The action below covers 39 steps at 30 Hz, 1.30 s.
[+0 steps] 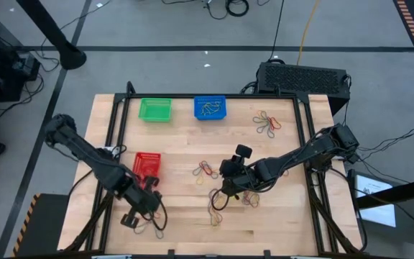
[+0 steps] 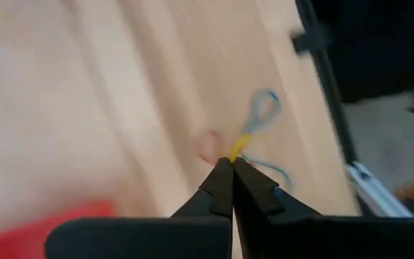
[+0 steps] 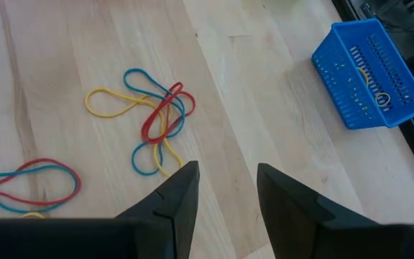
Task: Sort rubber bands into baskets
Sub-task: Put the yellow rubber band into the blue bin
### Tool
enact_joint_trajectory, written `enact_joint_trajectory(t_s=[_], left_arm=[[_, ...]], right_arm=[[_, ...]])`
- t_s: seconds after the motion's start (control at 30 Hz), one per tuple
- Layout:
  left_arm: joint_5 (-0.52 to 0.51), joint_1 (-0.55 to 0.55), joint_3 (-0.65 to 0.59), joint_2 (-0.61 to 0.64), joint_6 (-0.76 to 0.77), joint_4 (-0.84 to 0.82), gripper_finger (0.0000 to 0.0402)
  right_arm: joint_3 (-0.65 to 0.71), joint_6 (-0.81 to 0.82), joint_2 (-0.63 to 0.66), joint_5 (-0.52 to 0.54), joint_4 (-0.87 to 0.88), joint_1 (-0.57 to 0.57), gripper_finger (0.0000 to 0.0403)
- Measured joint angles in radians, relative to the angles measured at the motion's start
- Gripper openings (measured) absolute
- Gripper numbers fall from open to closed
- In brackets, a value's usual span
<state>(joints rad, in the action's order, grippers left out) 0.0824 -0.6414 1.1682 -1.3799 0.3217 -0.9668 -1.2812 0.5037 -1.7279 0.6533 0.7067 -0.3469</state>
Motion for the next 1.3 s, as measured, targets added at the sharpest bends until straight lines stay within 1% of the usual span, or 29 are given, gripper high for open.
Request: enact_joint_trajectory(t_s=[0.07, 0.13, 0.27, 0.4, 0.53, 0.57, 0.63, 0.7, 0.77, 0.83, 0.97, 1.0, 1.07, 1.13, 1.23, 1.27, 1.3], left_arm=[[-0.08, 0.011, 0.053, 0.028, -0.061, -0.042, 0.0003], [-0.13, 0.028, 0.103, 0.049, -0.12, -0.072, 0.0002], [-0.175, 0.07, 0.18, 0.093, -0.235, -0.088, 0.0002], [-0.237, 0.127, 0.22, 0.124, -0.379, -0.089, 0.0002], [-0.408, 0.223, 0.226, 0.14, -0.51, -0.052, 0.0002], [-0.435, 0.258, 0.226, 0.139, -0.55, -0.027, 0.0002], [-0.446, 0.342, 0.225, 0.134, -0.63, 0.025, 0.0002], [-0.411, 0.446, 0.222, 0.124, -0.726, 0.099, 0.0002], [-0.333, 0.561, 0.217, 0.105, -0.814, 0.145, 0.0002], [-0.232, 0.683, 0.217, 0.075, -0.886, 0.212, 0.0002], [-0.026, 0.915, 0.217, -0.005, -0.977, 0.327, 0.0002], [0.024, 0.967, 0.217, -0.031, -0.987, 0.353, 0.0002], [0.11, 1.059, 0.217, -0.094, -0.991, 0.399, 0.0002], [0.161, 1.134, 0.217, -0.16, -0.991, 0.437, 0.0002], [0.17, 1.216, 0.217, -0.261, -1.007, 0.488, 0.0002], [0.173, 1.238, 0.217, -0.295, -1.017, 0.514, 0.0002], [0.174, 1.261, 0.218, -0.322, -1.017, 0.535, 0.0002]], right_arm=[[0.0, 0.0, 0.0, -0.001, 0.0, 0.0, 0.0135], [0.0, -0.003, 0.0, -0.003, 0.001, 0.0, 0.0135], [0.0, -0.024, 0.0, -0.003, 0.001, 0.0, 0.0135], [0.0, -0.031, 0.0, -0.002, 0.003, 0.0, 0.0135], [0.0, -0.049, 0.0, 0.0, 0.007, 0.0, 0.0135], [0.0, -0.049, 0.0, 0.001, 0.009, 0.0, 0.0135], [0.0, -0.057, 0.0, 0.005, 0.01, 0.002, 0.0135], [0.0, -0.071, 0.0, 0.011, 0.01, 0.006, 0.0135], [0.0, -0.078, 0.0, 0.02, 0.01, 0.012, 0.0135], [0.0, -0.064, 0.0, 0.075, 0.021, 0.016, 0.0135], [0.0, 0.012, 0.0, 0.231, 0.096, 0.026, 0.0134], [0.0, 0.029, 0.0, 0.255, 0.115, 0.03, 0.0134], [0.0, 0.052, 0.0, 0.263, 0.137, 0.046, 0.0126], [0.0, 0.055, 0.0, 0.254, 0.152, 0.074, 0.0105], [0.003, 0.04, 0.001, 0.256, 0.162, 0.135, 0.0049], [0.01, 0.015, 0.002, 0.256, 0.153, 0.158, 0.0027], [0.023, -0.029, 0.007, 0.257, 0.135, 0.183, 0.0014]])
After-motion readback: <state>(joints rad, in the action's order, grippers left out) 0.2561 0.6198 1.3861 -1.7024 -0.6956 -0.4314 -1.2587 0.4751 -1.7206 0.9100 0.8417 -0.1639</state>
